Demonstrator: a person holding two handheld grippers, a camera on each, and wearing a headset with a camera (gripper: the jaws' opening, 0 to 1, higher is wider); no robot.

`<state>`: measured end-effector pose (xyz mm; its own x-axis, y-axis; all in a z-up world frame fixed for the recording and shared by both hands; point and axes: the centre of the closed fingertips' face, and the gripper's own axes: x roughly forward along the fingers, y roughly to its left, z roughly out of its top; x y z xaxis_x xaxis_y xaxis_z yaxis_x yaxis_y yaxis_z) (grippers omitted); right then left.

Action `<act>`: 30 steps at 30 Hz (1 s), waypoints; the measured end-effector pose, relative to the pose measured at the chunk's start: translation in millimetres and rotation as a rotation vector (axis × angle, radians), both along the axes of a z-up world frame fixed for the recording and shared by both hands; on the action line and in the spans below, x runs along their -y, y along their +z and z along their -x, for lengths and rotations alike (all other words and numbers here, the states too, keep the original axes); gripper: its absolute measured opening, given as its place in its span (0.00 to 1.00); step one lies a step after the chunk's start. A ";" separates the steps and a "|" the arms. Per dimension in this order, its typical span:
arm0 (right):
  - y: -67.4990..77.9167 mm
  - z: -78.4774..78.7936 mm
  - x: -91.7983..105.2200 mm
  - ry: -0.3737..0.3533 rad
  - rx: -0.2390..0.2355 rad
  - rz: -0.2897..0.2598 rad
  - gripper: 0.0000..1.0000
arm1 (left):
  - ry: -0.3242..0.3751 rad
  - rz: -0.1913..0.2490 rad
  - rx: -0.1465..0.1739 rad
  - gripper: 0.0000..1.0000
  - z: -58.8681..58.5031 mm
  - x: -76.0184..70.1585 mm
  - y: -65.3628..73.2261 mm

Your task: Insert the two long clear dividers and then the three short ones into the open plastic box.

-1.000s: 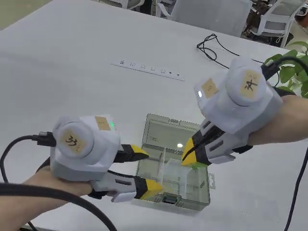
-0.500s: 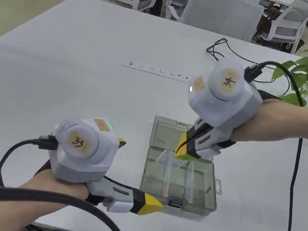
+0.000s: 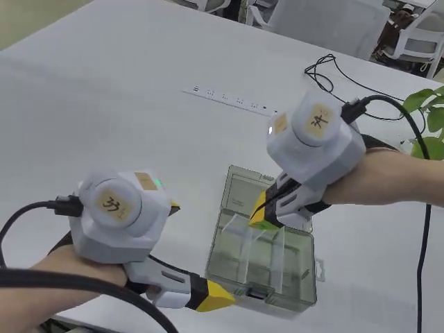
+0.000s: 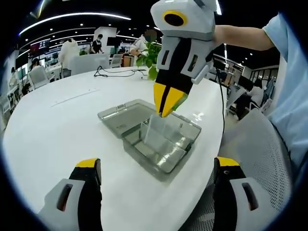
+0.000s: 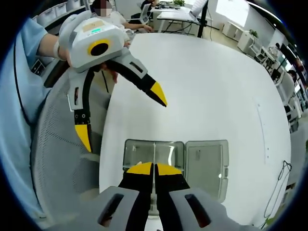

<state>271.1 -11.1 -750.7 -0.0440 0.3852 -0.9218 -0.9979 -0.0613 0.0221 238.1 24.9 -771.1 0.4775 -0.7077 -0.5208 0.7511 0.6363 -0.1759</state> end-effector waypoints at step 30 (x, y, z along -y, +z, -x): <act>-2.2 1.1 -7.3 -0.012 -0.015 -0.016 0.02 | 0.000 0.012 -0.014 0.95 2.1 0.4 -2.8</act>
<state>270.1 -3.8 -752.9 -0.0532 0.4003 -0.9149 -0.9981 -0.0500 0.0361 236.0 24.4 -774.0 0.4706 -0.7136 -0.5190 0.7483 0.6344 -0.1937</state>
